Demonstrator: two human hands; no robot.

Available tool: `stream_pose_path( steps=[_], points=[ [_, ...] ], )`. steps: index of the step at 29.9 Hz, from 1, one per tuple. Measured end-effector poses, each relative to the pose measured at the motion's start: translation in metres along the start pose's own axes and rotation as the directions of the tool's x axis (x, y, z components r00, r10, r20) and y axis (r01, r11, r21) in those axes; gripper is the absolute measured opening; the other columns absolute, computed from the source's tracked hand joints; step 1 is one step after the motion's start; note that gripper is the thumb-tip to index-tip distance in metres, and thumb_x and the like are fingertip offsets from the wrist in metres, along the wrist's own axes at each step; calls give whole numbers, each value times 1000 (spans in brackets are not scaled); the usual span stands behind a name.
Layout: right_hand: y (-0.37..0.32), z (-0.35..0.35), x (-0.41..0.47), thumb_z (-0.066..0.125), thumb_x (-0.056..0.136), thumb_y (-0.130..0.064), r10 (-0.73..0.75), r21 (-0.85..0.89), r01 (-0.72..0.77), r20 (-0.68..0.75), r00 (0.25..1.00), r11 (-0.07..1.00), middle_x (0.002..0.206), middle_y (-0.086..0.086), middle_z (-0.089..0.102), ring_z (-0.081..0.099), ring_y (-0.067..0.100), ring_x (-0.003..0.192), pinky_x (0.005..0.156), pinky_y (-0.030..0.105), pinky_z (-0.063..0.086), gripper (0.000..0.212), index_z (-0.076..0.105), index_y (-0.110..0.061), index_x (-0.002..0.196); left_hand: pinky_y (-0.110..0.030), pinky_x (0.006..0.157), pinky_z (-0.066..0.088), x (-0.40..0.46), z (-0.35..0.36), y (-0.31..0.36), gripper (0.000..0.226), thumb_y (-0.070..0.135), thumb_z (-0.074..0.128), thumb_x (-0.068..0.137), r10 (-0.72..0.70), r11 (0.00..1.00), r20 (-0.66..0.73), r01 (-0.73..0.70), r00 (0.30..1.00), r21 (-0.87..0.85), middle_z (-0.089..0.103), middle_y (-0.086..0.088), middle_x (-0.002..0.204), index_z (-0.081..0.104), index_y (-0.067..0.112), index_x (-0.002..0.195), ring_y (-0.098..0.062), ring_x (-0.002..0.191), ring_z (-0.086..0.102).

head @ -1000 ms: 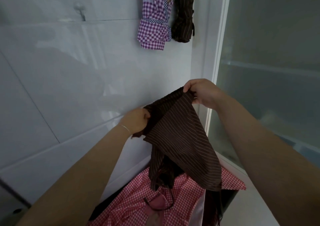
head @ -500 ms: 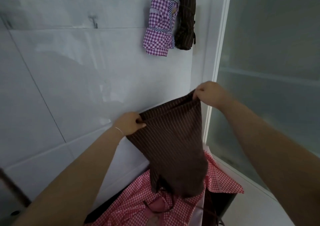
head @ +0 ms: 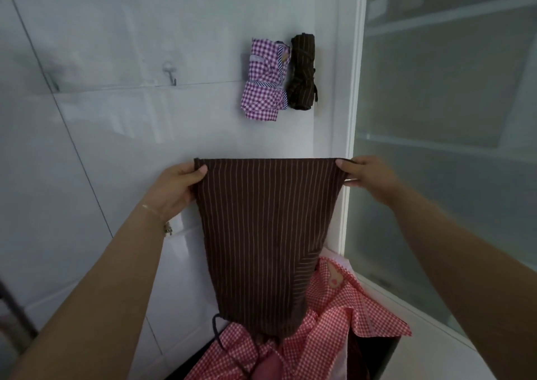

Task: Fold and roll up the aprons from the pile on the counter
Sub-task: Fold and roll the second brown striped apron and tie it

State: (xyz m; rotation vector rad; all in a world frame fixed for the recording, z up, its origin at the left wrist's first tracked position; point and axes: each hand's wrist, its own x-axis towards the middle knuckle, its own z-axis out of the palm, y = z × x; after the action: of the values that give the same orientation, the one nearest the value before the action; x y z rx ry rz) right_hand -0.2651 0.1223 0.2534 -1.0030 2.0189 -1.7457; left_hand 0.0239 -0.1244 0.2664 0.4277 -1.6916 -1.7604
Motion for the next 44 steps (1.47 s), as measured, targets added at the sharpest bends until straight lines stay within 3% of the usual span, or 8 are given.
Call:
stream_pose_path(
  steps=[6, 10, 13, 19, 25, 33, 40, 44],
  points=[
    [-7, -4, -15, 71, 86, -20, -121, -267, 87, -114, 986, 960, 71, 1, 63, 60, 8, 65, 65, 20, 48, 17, 63, -15, 70, -23, 82, 53, 8, 14, 8, 9, 6, 62, 90, 231, 970, -195, -209, 953, 126, 74, 5, 83, 68, 8, 95, -8, 82, 67],
    [-14, 2, -27, 61, 88, 3, -125, 228, 176, -222, 967, 958, 80, 4, 62, 63, 2, 64, 68, 21, 49, 15, 61, -12, 92, -28, 92, 46, 7, 30, 6, 38, 11, 62, 91, 403, 882, -325, -268, 856, 388, 57, -2, 103, 52, 12, 128, -12, 93, 56],
    [-17, -4, -29, 62, 89, 0, -152, 255, 246, -340, 928, 935, 85, 1, 64, 62, 7, 76, 76, 21, 51, 27, 59, -14, 112, -24, 88, 41, 4, 38, 10, 40, 12, 59, 94, 402, 825, -311, -193, 861, 531, 55, -5, 105, 50, 7, 132, -20, 102, 56],
    [-28, -17, -35, 58, 93, -12, -314, -50, 384, -676, 667, 922, 100, -3, 57, 55, 6, 92, 81, 8, 43, 29, 59, -15, 122, -22, 75, 55, -5, 66, 23, 21, -1, 48, 96, 209, 977, -91, -211, 974, -14, 69, -1, 95, 63, 5, 109, -10, 87, 67],
    [-53, -42, -26, 53, 97, -15, -311, -84, 324, -574, 757, 942, 134, 6, 54, 48, 14, 127, 99, 15, 34, 40, 48, -12, 137, -20, 84, 54, 3, 79, 40, 38, -9, 50, 92, 230, 972, -91, -233, 969, -27, 65, -6, 109, 55, 5, 127, -12, 98, 63],
    [-48, -70, -6, 61, 92, -13, -200, -54, 198, -469, 860, 979, 113, 13, 67, 60, 15, 96, 83, 20, 48, 26, 64, -3, 116, -27, 82, 46, 13, 95, 32, 25, 18, 60, 94, 228, 904, -264, -102, 937, 416, 63, 4, 95, 65, 7, 116, -4, 76, 54],
    [-46, -58, -9, 40, 102, -26, -250, -212, 190, -309, 917, 959, 107, 10, 53, 50, 20, 96, 80, 26, 35, 33, 46, -1, 124, -22, 44, 53, 15, 126, 26, 22, 24, 34, 105, 184, 978, -416, -123, 890, 169, 54, -5, 115, 47, 14, 119, -11, 47, 65],
    [-46, -58, -16, 35, 103, -26, -298, -361, 201, -237, 925, 911, 102, 11, 50, 49, 24, 95, 75, 26, 30, 30, 40, -3, 123, -23, 33, 47, 11, 136, 8, 28, 22, 32, 104, 87, 853, -332, 101, 939, 511, 59, -14, 88, 51, 6, 117, -13, 32, 56]
  ],
)
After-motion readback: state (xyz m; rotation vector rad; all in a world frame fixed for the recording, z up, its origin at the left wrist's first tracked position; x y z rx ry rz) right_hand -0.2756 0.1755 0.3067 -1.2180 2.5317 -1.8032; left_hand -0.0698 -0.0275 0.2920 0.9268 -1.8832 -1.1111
